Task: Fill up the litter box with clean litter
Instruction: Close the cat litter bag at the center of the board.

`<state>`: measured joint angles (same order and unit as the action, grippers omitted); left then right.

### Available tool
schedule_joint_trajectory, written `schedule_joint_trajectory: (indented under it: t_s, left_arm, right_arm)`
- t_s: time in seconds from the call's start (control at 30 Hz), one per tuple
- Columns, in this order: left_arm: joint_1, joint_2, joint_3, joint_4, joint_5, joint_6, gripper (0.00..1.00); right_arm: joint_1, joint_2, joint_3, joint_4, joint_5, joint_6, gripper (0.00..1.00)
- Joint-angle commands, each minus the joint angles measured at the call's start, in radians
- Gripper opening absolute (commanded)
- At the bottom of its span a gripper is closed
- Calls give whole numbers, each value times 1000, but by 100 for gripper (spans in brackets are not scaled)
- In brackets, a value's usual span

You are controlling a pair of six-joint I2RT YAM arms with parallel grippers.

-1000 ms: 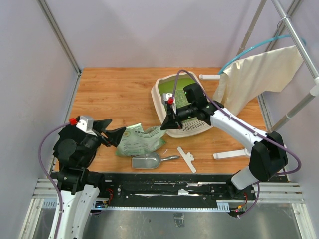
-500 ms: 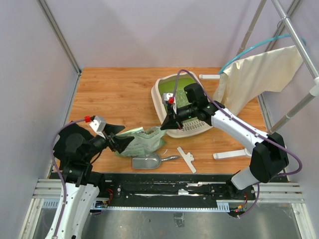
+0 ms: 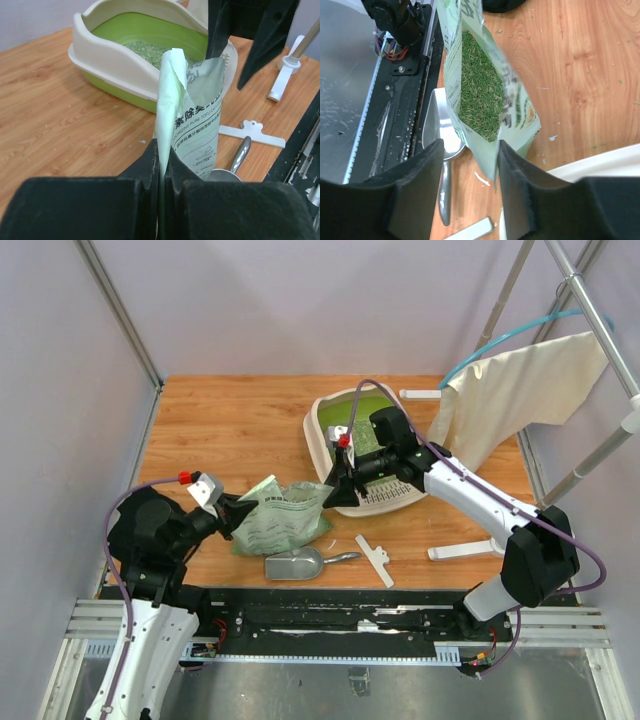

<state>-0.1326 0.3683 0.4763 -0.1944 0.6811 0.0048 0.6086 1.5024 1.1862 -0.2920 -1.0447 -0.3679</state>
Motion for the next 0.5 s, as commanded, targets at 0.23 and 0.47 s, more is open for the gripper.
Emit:
schedule_joint_trajectory:
  t_s: [0.23, 0.47]
  left_arm:
    - [1, 3, -24, 307, 49, -30, 0]
    - [1, 25, -17, 366, 57, -25, 1]
  right_arm:
    - [-5, 68, 58, 8, 6, -61, 81]
    - [-6, 214, 184, 5, -107, -37, 68]
